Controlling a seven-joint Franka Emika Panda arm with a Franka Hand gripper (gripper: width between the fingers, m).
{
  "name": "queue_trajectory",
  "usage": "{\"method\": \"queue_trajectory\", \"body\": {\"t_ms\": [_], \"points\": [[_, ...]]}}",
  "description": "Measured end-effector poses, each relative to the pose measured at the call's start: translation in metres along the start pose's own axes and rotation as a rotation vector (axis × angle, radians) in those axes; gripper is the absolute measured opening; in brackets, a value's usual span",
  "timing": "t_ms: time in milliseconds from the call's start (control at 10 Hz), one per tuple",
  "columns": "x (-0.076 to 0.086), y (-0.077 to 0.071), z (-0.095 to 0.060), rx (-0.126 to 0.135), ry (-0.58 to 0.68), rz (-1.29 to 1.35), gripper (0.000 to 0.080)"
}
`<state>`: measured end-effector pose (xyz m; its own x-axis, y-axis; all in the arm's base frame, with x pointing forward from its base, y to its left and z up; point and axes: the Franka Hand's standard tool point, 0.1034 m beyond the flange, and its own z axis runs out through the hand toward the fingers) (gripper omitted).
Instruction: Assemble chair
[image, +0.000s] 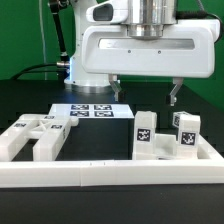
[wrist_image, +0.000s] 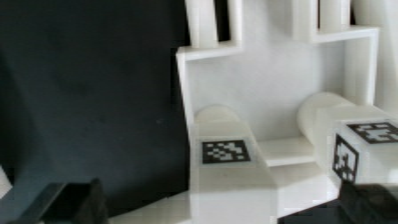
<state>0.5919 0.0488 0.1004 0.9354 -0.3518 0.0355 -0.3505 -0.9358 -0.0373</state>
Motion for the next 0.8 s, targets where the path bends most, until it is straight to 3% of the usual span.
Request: {"method": "queue_trajectory", "body": {"t_ms": [300,800], "points": [[-0.010,0.001,0.004,-0.002,0.005,-0.230,0.0649],[-0.014,-0.003,0.011,-0.001,0.032,-0.230,0.0649]]}}
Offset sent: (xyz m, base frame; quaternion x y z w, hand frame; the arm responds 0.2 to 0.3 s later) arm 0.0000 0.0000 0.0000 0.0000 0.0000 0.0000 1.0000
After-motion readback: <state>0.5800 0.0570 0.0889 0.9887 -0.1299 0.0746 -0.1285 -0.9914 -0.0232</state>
